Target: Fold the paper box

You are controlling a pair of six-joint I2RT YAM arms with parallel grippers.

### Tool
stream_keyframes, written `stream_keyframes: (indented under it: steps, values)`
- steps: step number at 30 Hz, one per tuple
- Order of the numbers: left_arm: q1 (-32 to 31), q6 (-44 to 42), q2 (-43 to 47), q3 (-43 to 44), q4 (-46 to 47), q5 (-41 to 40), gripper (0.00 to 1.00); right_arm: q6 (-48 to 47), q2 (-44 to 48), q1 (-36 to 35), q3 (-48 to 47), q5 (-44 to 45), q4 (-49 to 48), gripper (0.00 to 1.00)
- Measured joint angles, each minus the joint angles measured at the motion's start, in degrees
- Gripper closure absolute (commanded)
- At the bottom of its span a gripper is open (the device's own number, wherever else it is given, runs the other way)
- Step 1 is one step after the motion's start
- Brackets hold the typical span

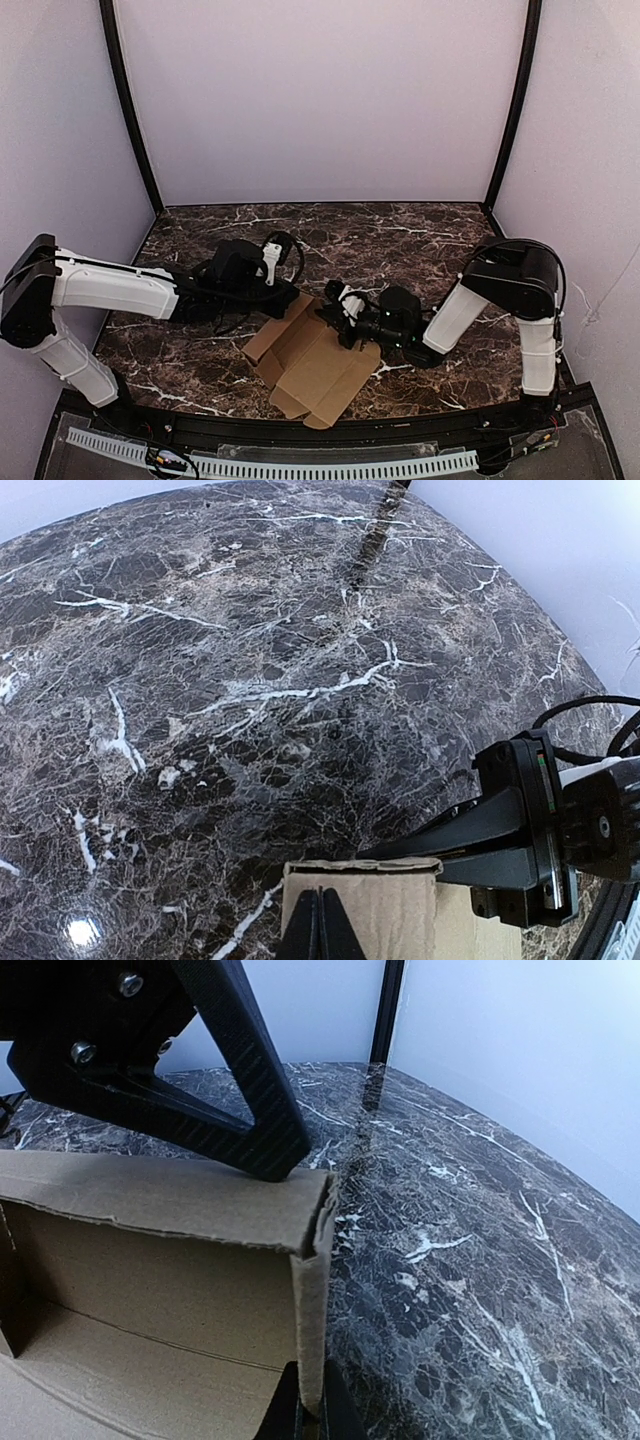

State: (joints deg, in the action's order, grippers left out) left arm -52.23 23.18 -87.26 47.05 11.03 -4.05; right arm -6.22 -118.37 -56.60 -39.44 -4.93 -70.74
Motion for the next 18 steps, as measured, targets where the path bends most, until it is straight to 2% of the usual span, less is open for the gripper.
stream_keyframes:
  steps: [2,7,18]
  values:
    - [0.04,0.42,-0.68,-0.44,0.98,0.0,1.0,0.48,-0.42,0.0,0.0,-0.22,0.17,0.87]
    - [0.07,1.64,-2.49,-1.18,3.06,1.57,0.99,1.09,-1.01,-0.02,-0.57,-0.66,0.04,0.79]
    - [-0.02,2.99,-3.06,-1.18,4.55,4.37,1.0,0.96,-1.92,-0.02,-4.57,-1.27,0.66,0.78]
